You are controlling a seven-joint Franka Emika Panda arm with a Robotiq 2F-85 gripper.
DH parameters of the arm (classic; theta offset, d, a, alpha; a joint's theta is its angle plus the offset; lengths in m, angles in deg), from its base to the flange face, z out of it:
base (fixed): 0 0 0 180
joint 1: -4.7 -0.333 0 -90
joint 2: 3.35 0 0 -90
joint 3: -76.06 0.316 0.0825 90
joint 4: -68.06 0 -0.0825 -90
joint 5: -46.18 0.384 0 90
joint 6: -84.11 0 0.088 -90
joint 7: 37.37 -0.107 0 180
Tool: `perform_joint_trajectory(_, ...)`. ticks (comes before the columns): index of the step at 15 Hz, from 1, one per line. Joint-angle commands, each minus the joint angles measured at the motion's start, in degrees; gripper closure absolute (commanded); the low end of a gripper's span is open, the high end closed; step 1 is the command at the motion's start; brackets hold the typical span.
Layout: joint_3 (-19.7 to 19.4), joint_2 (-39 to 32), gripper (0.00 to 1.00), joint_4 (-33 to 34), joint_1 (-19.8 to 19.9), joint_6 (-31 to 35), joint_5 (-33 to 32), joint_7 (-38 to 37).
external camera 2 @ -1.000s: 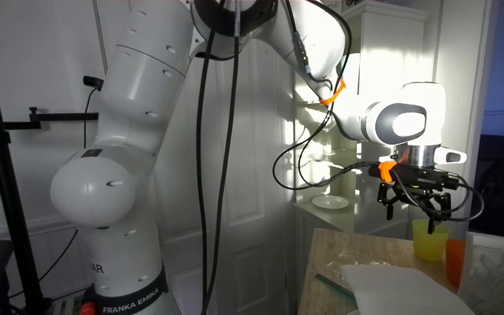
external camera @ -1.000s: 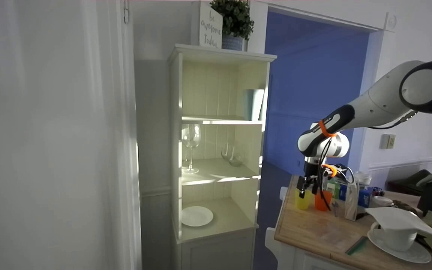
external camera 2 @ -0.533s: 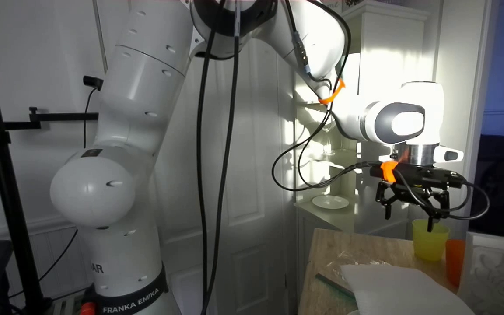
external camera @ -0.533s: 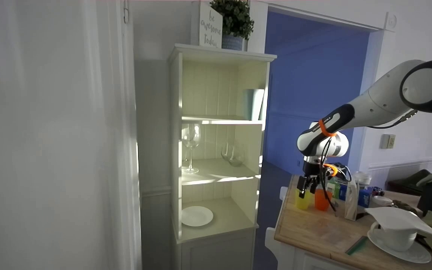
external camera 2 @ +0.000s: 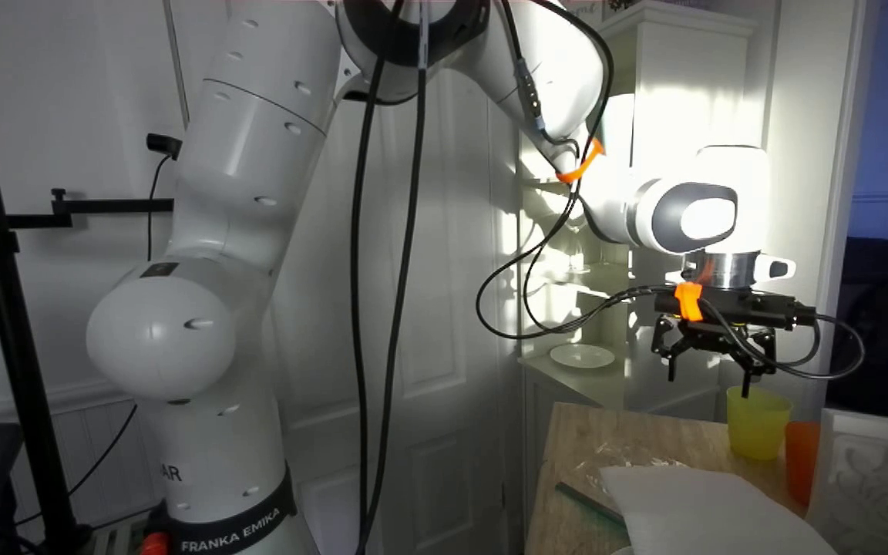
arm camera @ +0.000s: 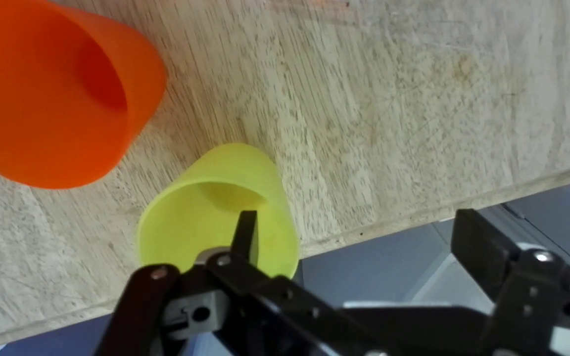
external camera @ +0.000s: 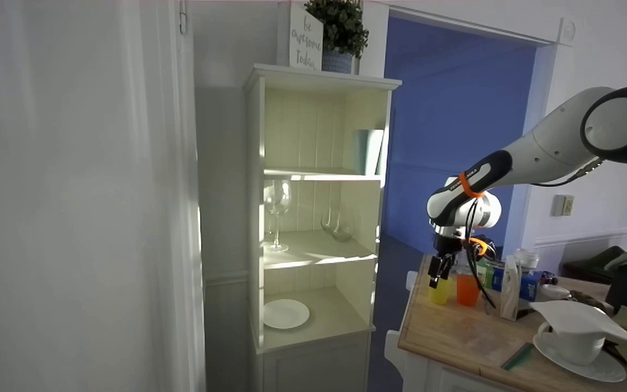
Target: Put the yellow cup on top of the cabinet on the left
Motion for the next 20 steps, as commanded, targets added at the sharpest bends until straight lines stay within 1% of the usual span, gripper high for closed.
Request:
perform_joint_trajectory(1, 1.8, -0.3, 0.00, 0.1, 1.8, 3.0, 2.9, 4.8)
perform_joint_trajectory(3, 2.2, -0.6, 0.00, 0.3, 2.2, 4.4, 4.0, 6.4)
perform_joint_trajectory(7, 2.1, -1.6, 0.00, 0.8, 2.4, 4.9, 4.5, 7.4)
perform_joint_trajectory(8, 2.0, -1.8, 0.05, 0.9, 2.4, 4.4, 4.3, 7.3)
perform_joint_trajectory(9, 1.9, -2.1, 0.26, 0.9, 2.3, 4.8, 4.0, 7.2)
perform_joint_trajectory(11, 1.9, -2.5, 0.31, 0.8, 2.4, 4.9, 3.9, 7.0)
perform_joint_trajectory(12, 1.9, -2.7, 0.38, 0.9, 2.3, 4.6, 3.7, 6.9)
perform_joint_trajectory(13, 1.8, -2.9, 0.47, 1.0, 2.3, 4.6, 3.6, 6.7)
perform_joint_trajectory(15, 1.7, -3.0, 0.59, 1.0, 2.3, 4.9, 3.6, 6.2)
perform_joint_trajectory(16, 1.7, -3.0, 0.68, 1.0, 2.2, 5.0, 3.5, 5.8)
perform_joint_trajectory(17, 1.6, -2.9, 0.73, 1.0, 2.1, 5.0, 3.6, 5.2)
perform_joint_trajectory(18, 1.5, -2.8, 0.82, 1.0, 2.0, 5.1, 3.4, 5.0)
perform_joint_trajectory(20, 1.3, -2.5, 0.94, 0.8, 1.8, 5.5, 3.4, 4.0)
